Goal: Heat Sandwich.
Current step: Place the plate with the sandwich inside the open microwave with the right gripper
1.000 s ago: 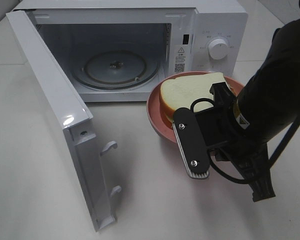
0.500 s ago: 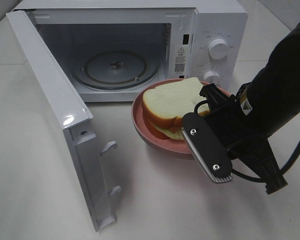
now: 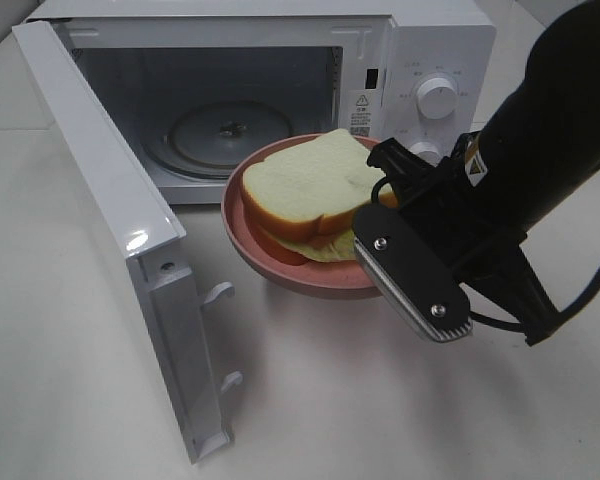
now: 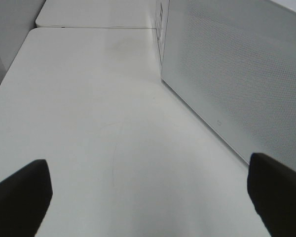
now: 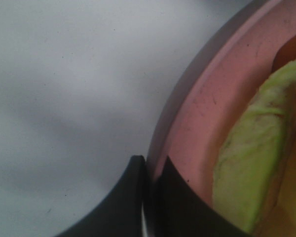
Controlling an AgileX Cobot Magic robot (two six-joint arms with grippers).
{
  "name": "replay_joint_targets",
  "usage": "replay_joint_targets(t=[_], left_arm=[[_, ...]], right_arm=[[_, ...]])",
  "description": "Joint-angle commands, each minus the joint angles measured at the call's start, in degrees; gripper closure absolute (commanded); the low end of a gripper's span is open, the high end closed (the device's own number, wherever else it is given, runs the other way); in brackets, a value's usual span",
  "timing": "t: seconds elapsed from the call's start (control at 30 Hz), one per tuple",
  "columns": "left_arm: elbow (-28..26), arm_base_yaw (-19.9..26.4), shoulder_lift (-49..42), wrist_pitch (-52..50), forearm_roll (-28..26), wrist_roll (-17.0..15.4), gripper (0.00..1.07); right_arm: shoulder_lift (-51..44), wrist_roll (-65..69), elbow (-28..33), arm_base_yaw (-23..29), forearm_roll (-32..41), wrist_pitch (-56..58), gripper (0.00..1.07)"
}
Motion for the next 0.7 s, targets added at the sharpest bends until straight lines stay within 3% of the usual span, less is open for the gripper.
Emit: replay_joint_targets(t=[0.03, 0.7], left_arm=[[0.11, 0.17, -1.66, -0.23, -0.06, 0.00, 0.03], [0.11, 0.17, -1.66, -0.23, -0.06, 0.00, 0.03]], right_arm=[[0.86, -2.06, -2.46, -0.29, 2.58, 0.34, 1.06], [12.95, -3.61, -18.39, -0.17, 6.59, 2.46, 1.06]])
